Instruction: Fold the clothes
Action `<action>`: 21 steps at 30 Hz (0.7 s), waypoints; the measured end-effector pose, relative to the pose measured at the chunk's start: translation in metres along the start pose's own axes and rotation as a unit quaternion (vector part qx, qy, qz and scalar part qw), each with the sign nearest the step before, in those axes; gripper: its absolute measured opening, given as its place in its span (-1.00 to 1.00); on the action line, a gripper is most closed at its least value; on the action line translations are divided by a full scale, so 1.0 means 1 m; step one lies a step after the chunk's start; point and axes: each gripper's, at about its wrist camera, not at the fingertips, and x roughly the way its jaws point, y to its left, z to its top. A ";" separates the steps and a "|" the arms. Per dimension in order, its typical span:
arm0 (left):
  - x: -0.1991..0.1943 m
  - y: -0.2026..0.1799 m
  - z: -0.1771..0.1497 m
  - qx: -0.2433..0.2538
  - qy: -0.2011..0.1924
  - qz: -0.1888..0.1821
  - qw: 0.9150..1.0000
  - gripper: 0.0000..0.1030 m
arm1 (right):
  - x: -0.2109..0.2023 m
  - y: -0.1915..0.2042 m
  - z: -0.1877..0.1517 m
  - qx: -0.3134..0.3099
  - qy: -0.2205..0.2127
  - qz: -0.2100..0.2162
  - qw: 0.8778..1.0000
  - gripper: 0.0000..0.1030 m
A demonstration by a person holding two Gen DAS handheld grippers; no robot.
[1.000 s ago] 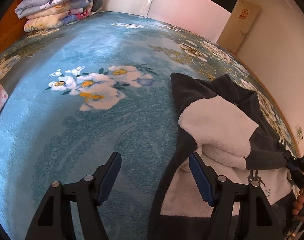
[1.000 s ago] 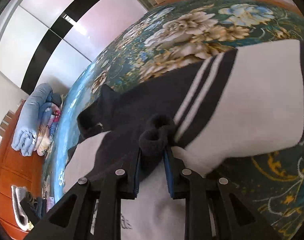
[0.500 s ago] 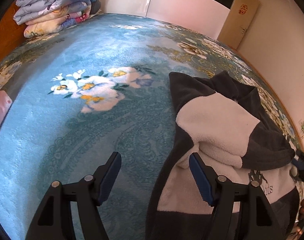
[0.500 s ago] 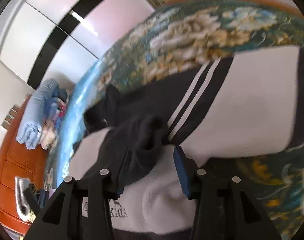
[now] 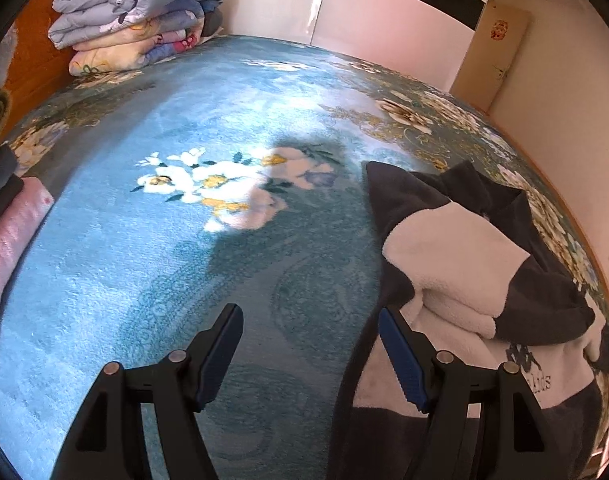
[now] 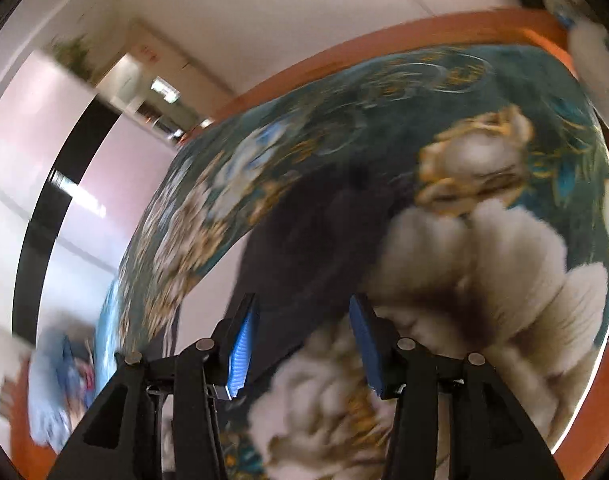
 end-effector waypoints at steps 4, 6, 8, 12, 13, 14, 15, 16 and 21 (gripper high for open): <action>-0.002 -0.009 -0.002 0.012 -0.001 0.004 1.000 0.44 | 0.018 -0.016 0.016 0.032 0.001 0.014 0.999 -0.07; -0.003 -0.010 -0.002 0.013 0.000 0.005 1.000 0.44 | 0.031 -0.026 0.023 0.057 0.013 0.027 0.998 -0.06; -0.002 -0.011 -0.002 0.014 0.001 0.005 1.000 0.44 | 0.037 -0.030 0.027 0.071 0.010 0.031 0.997 -0.06; -0.002 -0.011 -0.002 0.014 0.003 0.001 1.000 0.44 | 0.037 -0.018 0.032 0.058 -0.002 0.016 0.998 -0.20; -0.003 -0.010 -0.002 0.013 0.004 -0.001 1.000 0.44 | 0.035 -0.010 0.033 0.048 -0.006 0.012 0.999 -0.53; -0.003 -0.009 -0.002 0.013 0.004 -0.003 1.000 0.44 | 0.030 0.000 0.034 0.035 -0.011 0.011 0.999 -0.69; -0.004 -0.008 -0.002 0.012 0.004 -0.005 1.000 0.44 | 0.025 0.010 0.035 0.023 -0.016 0.010 1.000 -0.73; -0.005 -0.005 -0.001 0.009 0.003 -0.007 1.000 0.44 | 0.018 0.022 0.035 0.008 -0.023 0.016 1.000 -0.74; -0.011 0.008 -0.001 -0.004 0.001 -0.021 1.000 0.44 | -0.030 0.120 0.027 -0.103 -0.060 0.067 0.991 -0.76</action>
